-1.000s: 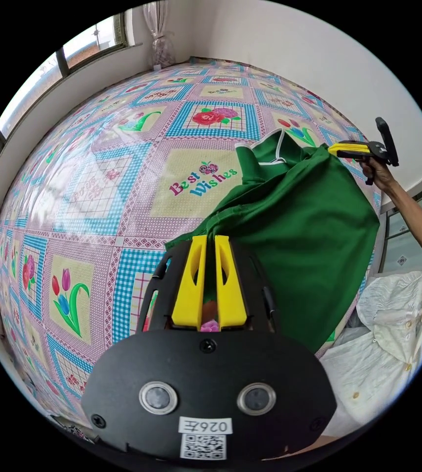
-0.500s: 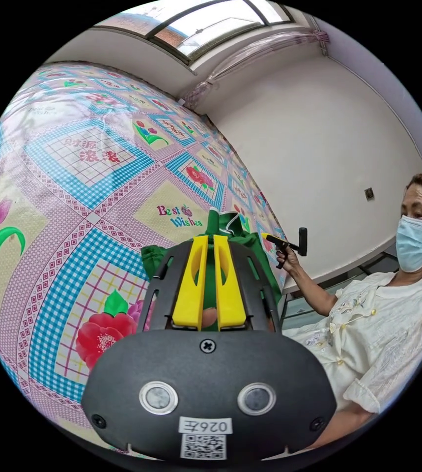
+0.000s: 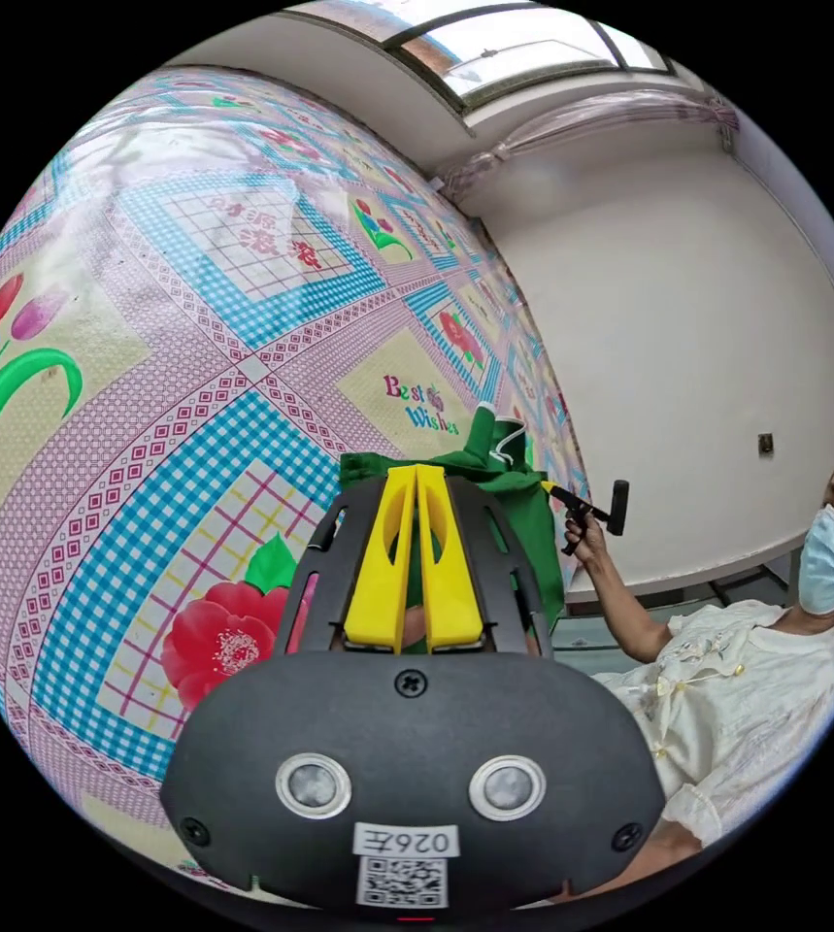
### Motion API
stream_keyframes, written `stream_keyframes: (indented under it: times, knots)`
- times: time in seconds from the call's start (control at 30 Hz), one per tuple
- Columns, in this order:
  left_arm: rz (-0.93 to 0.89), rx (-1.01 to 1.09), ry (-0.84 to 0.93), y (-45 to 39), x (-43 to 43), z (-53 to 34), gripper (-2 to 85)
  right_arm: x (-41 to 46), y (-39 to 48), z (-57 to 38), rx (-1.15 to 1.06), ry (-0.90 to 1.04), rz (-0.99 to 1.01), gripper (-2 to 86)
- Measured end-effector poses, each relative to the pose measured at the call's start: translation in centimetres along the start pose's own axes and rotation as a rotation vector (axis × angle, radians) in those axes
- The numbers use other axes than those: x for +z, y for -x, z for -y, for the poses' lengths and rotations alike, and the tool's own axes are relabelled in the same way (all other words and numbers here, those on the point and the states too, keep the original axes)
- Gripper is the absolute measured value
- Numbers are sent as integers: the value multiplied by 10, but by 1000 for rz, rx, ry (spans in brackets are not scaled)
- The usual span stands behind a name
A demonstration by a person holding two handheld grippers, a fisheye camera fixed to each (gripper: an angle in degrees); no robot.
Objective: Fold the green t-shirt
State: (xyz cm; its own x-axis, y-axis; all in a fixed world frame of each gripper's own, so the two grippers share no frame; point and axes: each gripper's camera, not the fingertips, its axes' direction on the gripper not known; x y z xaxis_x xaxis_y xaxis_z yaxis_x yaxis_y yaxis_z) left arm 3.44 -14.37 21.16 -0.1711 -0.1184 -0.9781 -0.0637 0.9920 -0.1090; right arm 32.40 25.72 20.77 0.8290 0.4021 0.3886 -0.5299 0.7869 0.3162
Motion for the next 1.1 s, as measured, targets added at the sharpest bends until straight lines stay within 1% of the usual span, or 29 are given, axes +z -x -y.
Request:
stream_keyframes:
  times: [0.17, 0.27, 0.33, 0.47, 0.57, 0.6, 0.63, 0.7, 0.73, 0.77, 0.83, 0.9, 0.93, 0.97, 1.0, 1.03, 1.1]
  knots:
    - [-80, 49, -15, -14, 10, 6, -10, -26, 17, -6, -13, -54, -23, -9]
    - [-163, 107, -12, -34, 30, 18, -10, -39, 37, -5, -42, -93, -18, -9]
    - [-205, 155, 46, -55, 56, 26, -10, -48, 61, -2, -99, -119, 6, -9]
    - [-165, 221, 174, -81, 96, 29, -10, -49, 103, 4, -208, -106, 84, -9]
    - [-165, 187, 242, -75, 121, 33, -10, -31, 134, 8, -298, -43, 93, -9]
    - [-157, 148, 262, -65, 127, 36, -10, -17, 139, 11, -321, 11, 40, -9]
    - [-151, 109, 261, -54, 125, 38, -10, -1, 136, 13, -323, 56, -36, -9]
    - [-171, 53, 217, -41, 111, 35, -10, 12, 118, 16, -288, 114, -69, -9]
    - [-189, 24, 174, -37, 96, 31, -10, 2, 101, 16, -225, 79, 14, -9]
    - [-188, 15, 151, -36, 87, 28, -10, -3, 93, 15, -194, 73, 41, -9]
    - [-159, 6, 77, -36, 53, 18, -10, -32, 74, 2, -142, -2, 59, -9]
    - [-99, 1, 73, -33, 38, 13, -10, -45, 66, -10, -126, -22, 88, -9]
    - [-63, -17, 93, -28, 33, 12, -10, -44, 60, -17, -124, -1, 90, -9]
    - [-73, -14, 101, -26, 32, 11, -10, -41, 56, -20, -118, 23, 70, -9]
    - [-129, -33, 101, -20, 27, 9, -10, -34, 46, -25, -87, 76, 6, -9]
    - [-172, -61, 85, -17, 20, 5, -10, -37, 36, -31, -69, 76, 19, -9]
    - [-183, -64, 52, -25, 5, -4, -10, -55, 22, -43, -18, 33, 48, -9]
